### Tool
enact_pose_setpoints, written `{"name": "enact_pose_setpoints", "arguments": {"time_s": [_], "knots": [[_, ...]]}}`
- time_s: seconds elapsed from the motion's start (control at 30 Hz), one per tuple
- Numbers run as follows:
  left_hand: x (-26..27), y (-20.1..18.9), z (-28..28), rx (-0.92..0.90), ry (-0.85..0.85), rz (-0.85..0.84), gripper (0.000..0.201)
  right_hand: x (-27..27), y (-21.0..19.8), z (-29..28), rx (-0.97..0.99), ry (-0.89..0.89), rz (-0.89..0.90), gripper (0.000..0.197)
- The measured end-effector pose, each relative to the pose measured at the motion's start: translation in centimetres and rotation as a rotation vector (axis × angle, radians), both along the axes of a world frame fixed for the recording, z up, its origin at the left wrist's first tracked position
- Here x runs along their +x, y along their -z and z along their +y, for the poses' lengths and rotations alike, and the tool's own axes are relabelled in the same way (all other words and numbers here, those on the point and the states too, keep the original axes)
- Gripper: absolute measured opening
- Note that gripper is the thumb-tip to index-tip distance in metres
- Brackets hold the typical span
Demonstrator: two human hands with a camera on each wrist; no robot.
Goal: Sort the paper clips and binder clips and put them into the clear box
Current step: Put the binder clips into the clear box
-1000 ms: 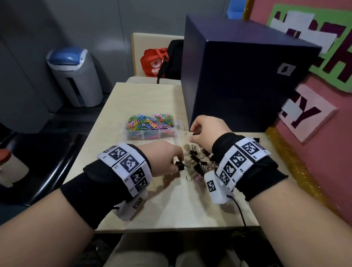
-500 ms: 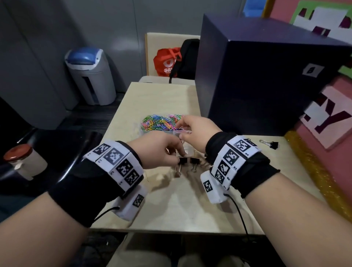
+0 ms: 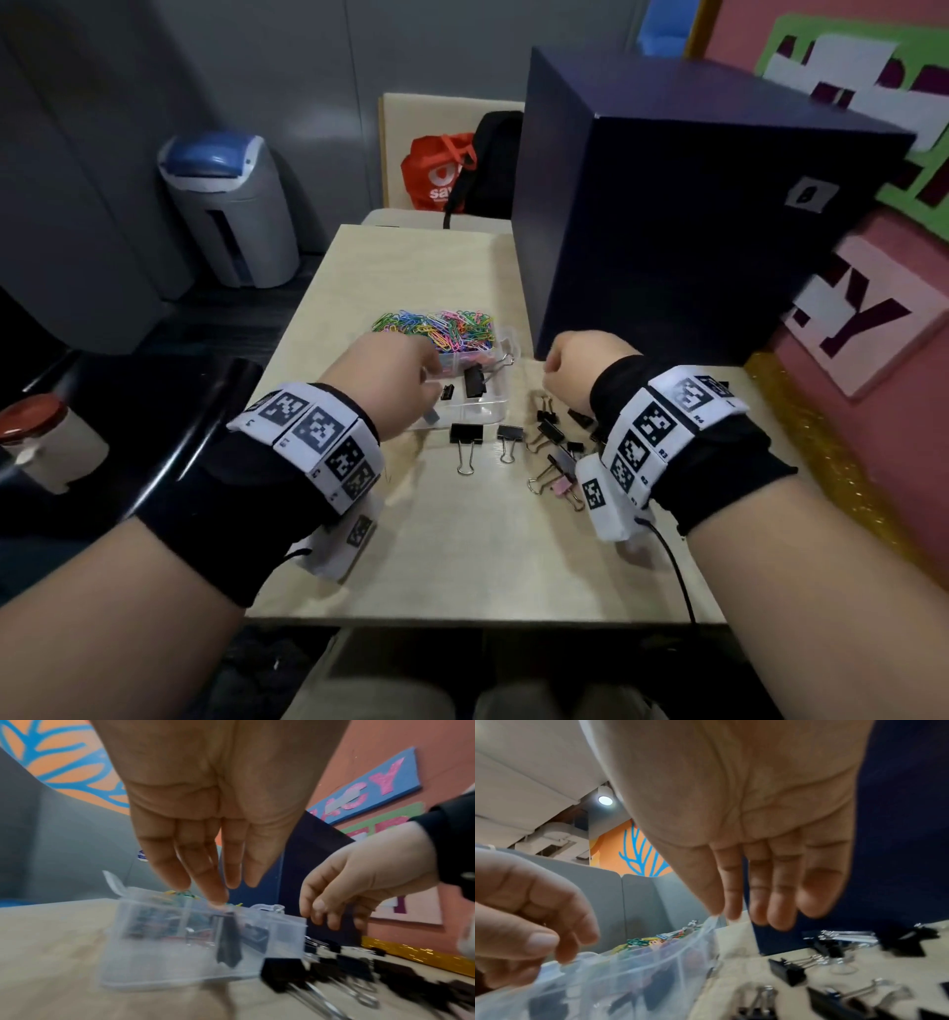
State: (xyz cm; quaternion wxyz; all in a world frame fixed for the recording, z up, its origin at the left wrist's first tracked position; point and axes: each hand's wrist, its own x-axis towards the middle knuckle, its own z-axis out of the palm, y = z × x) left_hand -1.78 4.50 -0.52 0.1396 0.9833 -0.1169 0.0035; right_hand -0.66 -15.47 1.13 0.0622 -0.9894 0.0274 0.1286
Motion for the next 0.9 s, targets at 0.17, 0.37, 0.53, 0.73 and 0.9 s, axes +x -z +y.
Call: {"name": "enact_pose_setpoints", "arguments": {"time_s": [0.17, 0.37, 0.53, 0.73, 0.9], "knots": [[-1.5, 0.8, -2.4, 0.160, 0.213, 0.062, 0.020, -1.4, 1.5, -0.1, -0.161, -0.081, 0.240, 0.080], [-2.1, 1.9, -4.1, 0.485, 0.277, 0.097, 0.022, -1.3, 2.5, 0.7, -0.211, -0.164, 0.197, 0.051], [-2.2, 1.8, -4.6, 0.475, 0.215, 0.081, 0.021, -1.4, 2.5, 0.4, -0.172, -0.169, 0.164, 0.037], [-2.7, 1.4, -4.8, 0.528, 0.232, 0.044, 0.023, -1.4, 2.4, 0.0, -0.187, -0.212, 0.116, 0.033], [-3.5, 1.2, -4.9, 0.540, 0.279, 0.049, 0.024, -1.3, 2.0, -0.1, -0.167, -0.193, 0.098, 0.030]]}}
